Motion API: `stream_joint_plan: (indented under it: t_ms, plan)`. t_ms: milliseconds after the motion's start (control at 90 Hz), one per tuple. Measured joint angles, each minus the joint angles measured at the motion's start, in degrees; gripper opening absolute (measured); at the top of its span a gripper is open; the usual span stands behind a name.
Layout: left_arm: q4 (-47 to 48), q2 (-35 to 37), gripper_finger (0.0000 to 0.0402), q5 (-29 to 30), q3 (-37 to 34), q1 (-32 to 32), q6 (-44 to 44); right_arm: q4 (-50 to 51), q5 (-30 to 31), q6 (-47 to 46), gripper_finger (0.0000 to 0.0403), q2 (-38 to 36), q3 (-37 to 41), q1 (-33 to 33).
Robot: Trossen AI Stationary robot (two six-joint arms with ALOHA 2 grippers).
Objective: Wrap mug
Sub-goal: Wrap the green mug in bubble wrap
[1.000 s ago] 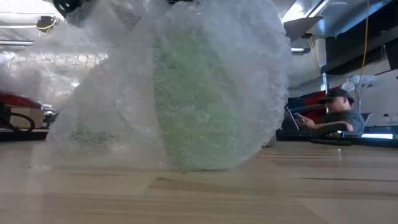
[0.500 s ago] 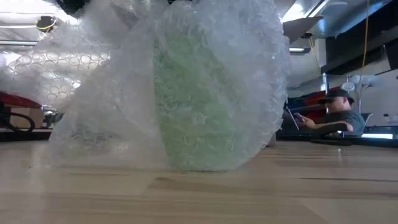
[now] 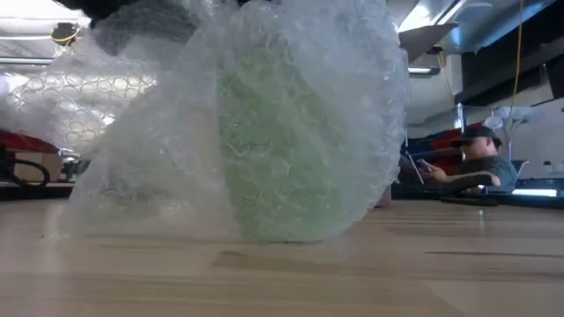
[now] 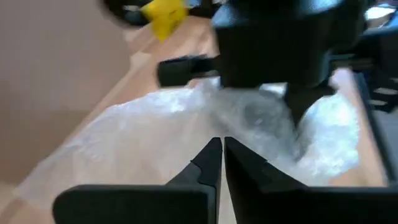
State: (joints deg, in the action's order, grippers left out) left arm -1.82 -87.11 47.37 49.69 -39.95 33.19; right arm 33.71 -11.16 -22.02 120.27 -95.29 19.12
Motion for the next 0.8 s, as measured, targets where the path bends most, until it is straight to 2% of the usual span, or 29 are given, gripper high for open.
stream_joint_plan:
  t_ms: [167,367,500,800]
  plan:
    - [-2.71,-0.41,0.0001,-7.74,0.00,1.92,-1.06,-0.19,0.03,0.04,0.0037,0.00,0.00,0.02]
    - [-9.65,-1.94,0.0001,-12.55,-0.04,2.63,-5.26,-0.94,0.56,0.23,0.0037,0.00,0.00,0.04]
    - [-10.15,-3.25,0.0001,-17.31,-0.04,4.22,-3.55,-0.84,0.57,0.50,0.0037,0.02,0.00,0.02]
    - [-10.08,-4.09,0.0001,-20.46,-0.04,5.14,-0.86,-0.83,-0.48,1.04,0.0037,0.04,0.00,-0.05]
